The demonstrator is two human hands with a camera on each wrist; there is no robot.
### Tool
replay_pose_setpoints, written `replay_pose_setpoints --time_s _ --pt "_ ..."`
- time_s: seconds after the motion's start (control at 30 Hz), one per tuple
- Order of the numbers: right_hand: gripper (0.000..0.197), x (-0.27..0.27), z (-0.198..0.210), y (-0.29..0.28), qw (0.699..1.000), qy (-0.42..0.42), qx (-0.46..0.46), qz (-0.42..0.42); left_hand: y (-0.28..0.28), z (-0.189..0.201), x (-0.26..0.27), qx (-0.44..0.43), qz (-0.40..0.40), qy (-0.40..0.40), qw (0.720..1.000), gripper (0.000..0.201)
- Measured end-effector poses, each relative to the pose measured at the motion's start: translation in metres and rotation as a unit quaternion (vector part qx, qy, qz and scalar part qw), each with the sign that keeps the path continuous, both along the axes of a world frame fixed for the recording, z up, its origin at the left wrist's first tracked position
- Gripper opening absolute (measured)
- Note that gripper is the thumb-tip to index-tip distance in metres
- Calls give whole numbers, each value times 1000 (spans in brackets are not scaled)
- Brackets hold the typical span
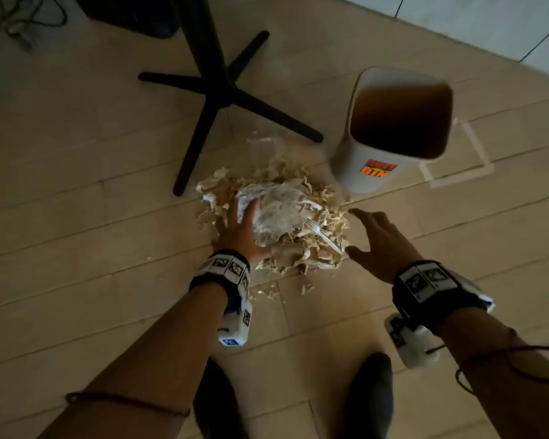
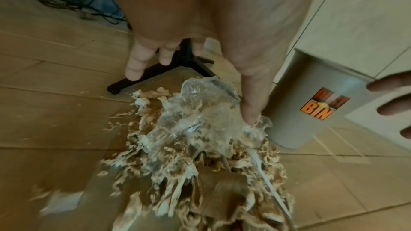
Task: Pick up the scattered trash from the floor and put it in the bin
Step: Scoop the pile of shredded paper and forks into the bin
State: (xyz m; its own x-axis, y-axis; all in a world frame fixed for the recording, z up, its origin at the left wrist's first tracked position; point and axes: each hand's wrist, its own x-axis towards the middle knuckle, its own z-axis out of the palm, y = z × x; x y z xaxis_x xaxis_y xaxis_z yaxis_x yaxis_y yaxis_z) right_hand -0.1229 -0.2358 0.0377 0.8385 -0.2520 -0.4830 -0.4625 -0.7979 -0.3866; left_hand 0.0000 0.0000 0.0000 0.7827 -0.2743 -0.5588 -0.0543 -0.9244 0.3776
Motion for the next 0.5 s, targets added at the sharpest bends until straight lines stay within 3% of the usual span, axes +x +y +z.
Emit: replay_pose_setpoints --time_s 0.23,0.33,0.4,0.5 --pt "79 47 -93 13 996 -59 59 -42 -32 -74 38 16 -67 -58 996 132" --pt "72 58 -120 17 994 -78 66 -38 -38 -100 46 13 -68 -57 996 137" --pt "67 63 -135 17 992 -88 74 -43 -41 -115 46 14 -72 -51 996 131" --pt "60 72 -151 19 984 -119 113 -65 -36 -139 46 17 -66 -70 995 97"
